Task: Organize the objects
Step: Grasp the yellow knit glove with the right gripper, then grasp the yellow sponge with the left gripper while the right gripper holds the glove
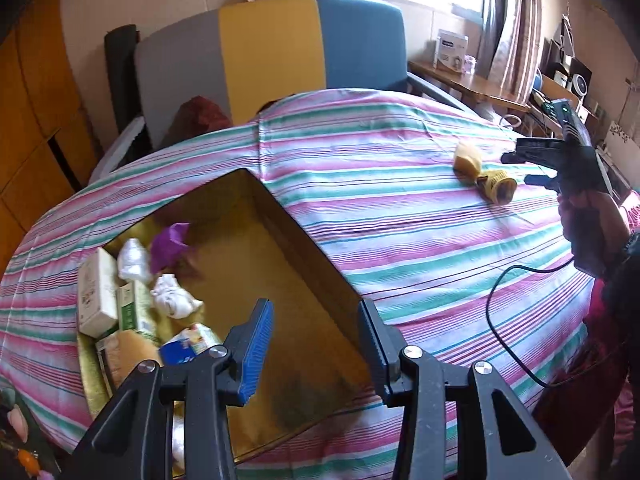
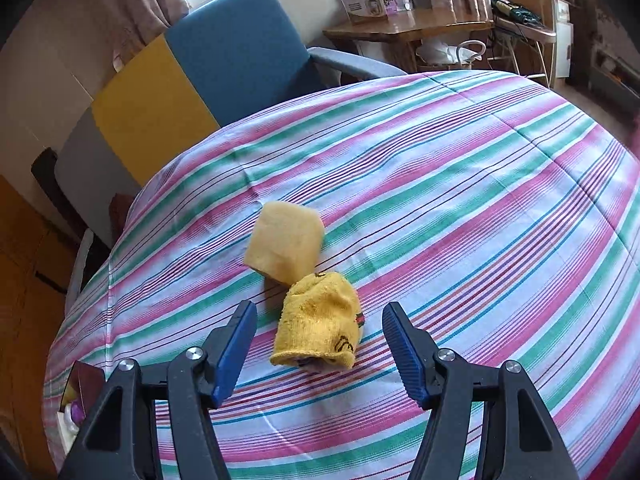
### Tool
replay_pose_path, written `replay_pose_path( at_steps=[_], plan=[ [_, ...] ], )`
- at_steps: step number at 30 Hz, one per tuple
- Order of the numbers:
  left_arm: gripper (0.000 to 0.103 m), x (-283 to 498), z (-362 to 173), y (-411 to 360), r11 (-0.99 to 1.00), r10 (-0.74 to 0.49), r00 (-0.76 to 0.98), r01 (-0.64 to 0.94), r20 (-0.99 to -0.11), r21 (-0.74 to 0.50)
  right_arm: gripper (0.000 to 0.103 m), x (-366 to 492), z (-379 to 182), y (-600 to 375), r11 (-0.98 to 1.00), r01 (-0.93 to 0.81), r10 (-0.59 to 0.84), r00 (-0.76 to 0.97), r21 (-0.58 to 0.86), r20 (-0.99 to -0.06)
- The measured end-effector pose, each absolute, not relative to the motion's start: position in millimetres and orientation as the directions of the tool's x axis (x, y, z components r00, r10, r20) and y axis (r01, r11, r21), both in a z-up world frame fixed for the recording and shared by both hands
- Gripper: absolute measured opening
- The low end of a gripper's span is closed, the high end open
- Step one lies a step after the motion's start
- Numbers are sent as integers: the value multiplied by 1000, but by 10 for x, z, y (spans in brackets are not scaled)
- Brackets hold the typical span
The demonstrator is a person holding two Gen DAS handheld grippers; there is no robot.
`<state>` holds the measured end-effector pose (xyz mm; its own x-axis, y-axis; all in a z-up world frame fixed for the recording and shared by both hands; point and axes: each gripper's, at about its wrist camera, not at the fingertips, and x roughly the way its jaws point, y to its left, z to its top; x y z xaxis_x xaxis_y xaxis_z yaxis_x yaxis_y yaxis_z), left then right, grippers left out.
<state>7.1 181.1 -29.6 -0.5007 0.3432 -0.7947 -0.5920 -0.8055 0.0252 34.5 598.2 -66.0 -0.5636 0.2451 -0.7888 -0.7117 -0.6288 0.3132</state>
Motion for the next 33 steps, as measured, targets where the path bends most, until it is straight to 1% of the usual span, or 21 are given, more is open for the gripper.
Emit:
replay_pose_path(
  at_steps=[3, 9, 10, 11, 12, 14, 17, 21, 28, 33],
  plan=[
    [44, 82, -305, 1940, -791, 351, -489, -611, -799, 27, 70, 199, -757, 6003, -650, -701, 210, -537, 294, -817],
    [44, 60, -316, 2142, -770, 362, -467, -637, -806, 23, 70, -44, -1076, 6074, -674, -710, 191, -436, 206, -880],
    [44, 49, -321, 2173, -768, 365, -462, -640, -808, 19, 66, -60, -1108, 6087, -677, -710, 194, -425, 192, -884],
    [44, 35, -325, 2206, -765, 369, -453, -644, -811, 11, 46, -69, -1126, 6091, -683, -708, 195, -415, 181, -889],
    [44, 25, -326, 2237, -762, 375, -445, -648, -813, 3, 39, -71, -1118, 6086, -689, -703, 190, -414, 180, -890],
    [44, 2, -320, 2309, -755, 387, -431, -655, -815, -12, 35, -39, -1047, 6047, -700, -694, 203, -418, 167, -886],
    [44, -45, -292, 2434, -747, 394, -427, -665, -814, -13, 34, 67, -946, 6011, -688, -706, 219, -421, 167, -880],
    [44, -168, -275, 2622, -742, 410, -375, -668, -832, -65, 35, 227, -798, 5999, -661, -744, 308, -387, 98, -869],
    [44, -289, -213, 3201, -686, 425, -353, -726, -833, -42, 37, 313, -858, 6132, -615, -782, 291, -341, 98, -894],
    [44, -420, -282, 3709, -632, 423, -316, -775, -849, -26, 37, 425, -893, 6242, -566, -815, 273, -329, 126, -904]
  ],
)
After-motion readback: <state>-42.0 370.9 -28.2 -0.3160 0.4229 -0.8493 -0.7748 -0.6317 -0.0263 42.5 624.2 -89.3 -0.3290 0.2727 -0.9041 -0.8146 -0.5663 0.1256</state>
